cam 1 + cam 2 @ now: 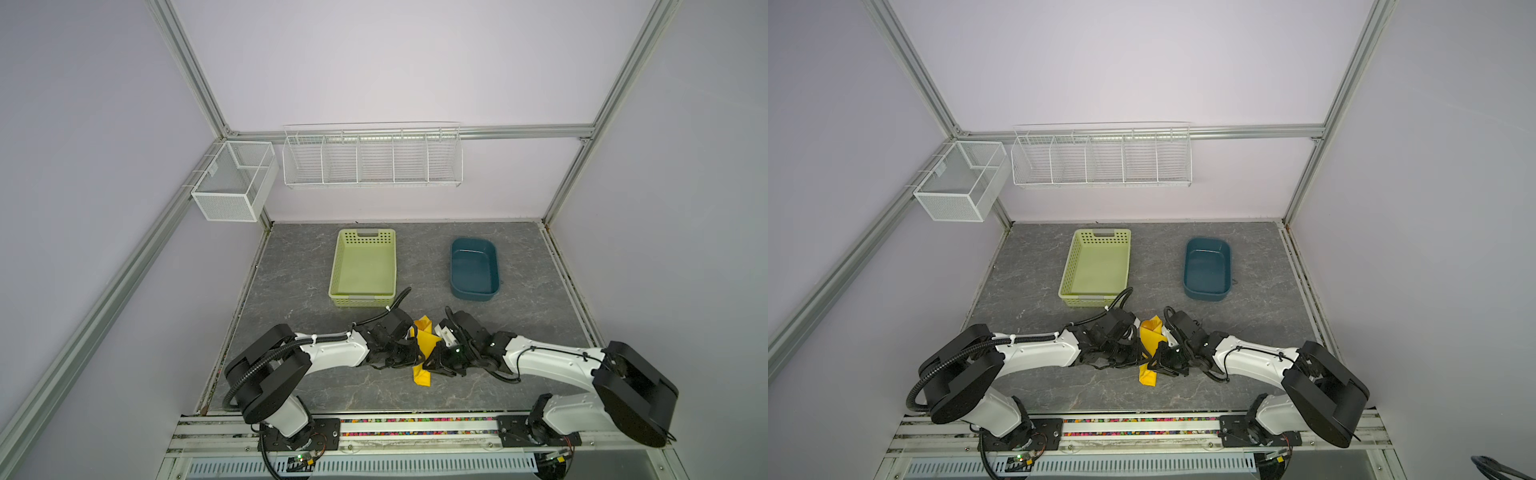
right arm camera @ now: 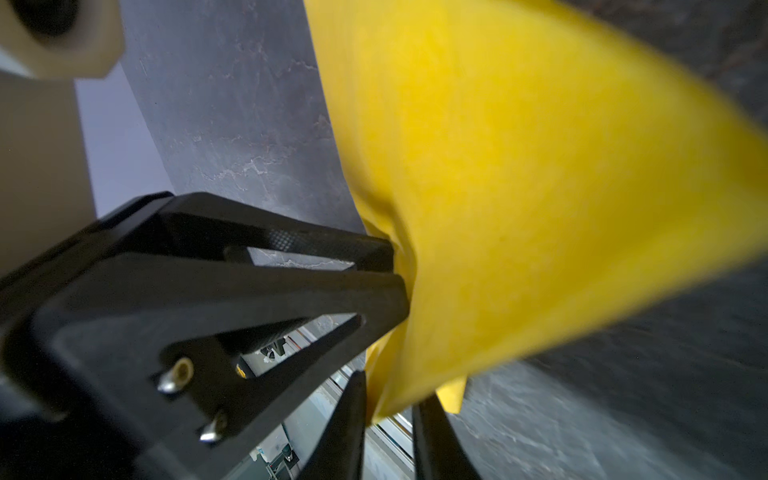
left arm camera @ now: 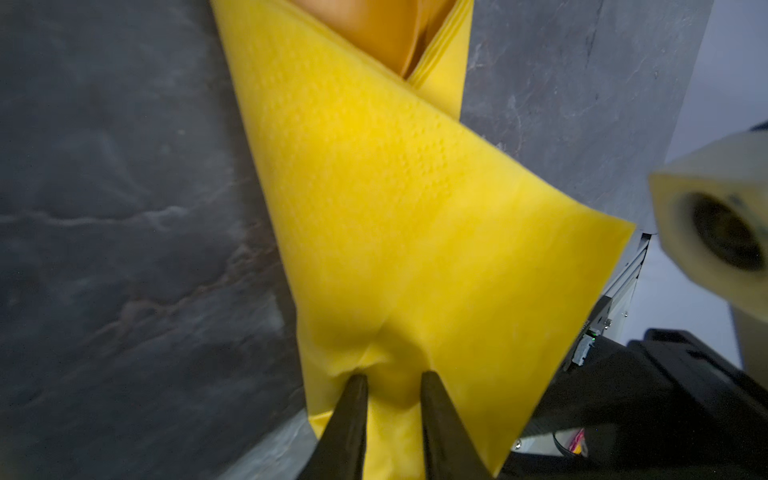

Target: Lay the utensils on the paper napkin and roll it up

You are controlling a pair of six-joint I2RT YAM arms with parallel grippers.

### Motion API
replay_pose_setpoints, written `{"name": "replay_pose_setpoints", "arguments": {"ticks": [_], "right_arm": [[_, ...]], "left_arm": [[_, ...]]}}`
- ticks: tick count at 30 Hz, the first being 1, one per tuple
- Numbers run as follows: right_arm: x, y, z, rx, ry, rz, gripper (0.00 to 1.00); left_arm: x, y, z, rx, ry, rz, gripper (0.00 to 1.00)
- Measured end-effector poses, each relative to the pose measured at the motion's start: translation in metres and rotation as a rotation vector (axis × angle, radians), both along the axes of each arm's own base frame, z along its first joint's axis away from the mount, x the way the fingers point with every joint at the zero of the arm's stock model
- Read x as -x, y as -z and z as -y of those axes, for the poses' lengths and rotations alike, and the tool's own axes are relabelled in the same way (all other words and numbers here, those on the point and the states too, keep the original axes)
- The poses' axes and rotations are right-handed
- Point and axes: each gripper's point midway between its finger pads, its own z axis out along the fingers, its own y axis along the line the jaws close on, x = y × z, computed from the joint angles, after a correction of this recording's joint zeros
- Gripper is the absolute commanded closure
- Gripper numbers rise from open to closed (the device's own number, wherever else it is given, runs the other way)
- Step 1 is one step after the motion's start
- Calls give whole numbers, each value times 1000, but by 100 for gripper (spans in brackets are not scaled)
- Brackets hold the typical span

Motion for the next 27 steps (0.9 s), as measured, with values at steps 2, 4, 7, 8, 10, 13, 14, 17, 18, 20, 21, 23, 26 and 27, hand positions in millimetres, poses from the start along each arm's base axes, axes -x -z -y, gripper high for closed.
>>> {"name": "replay_pose_setpoints", "arguments": {"ticks": [2,4,7,8,10,13,14,17,18,20,21,23,26,27], "right_arm": [[1,0,0,0,-2,-2,83],[3,1,0,1,-4,-4,81],[5,2,-1,2,-7,-9,77],[5,2,-1,2,-8,-9,78],[7,2,-2,2,-13,-10,78],[8,3,-2,5,-18,-12,79],[9,3,-2,7,-18,-12,80],[9,4,-1,14,-19,-14,86],[9,5,0,16,-18,-15,88],[10,5,0,19,-20,-16,91],[10,5,0,20,-23,-14,93],[11,6,0,22,-27,-10,94],[12,9,0,30,-32,-13,94],[12,10,0,33,-36,-13,94]], "left_arm": [[0,0,0,0,0,0,75],[0,0,0,0,-1,0,75],[0,0,0,0,-1,0,75],[0,0,0,0,-1,0,75],[0,0,0,0,-1,0,75],[0,0,0,0,-1,0,75],[0,0,0,0,-2,0,75],[-1,0,-1,-1,-4,-1,75],[-1,0,-1,-1,-4,-1,75],[-1,0,-1,-1,-7,-2,75],[-1,0,-1,-1,-8,-3,74],[-2,0,-2,-5,-14,1,72],[-5,-1,-8,-21,-33,6,70],[-7,-3,-11,-28,-42,11,70]]}}
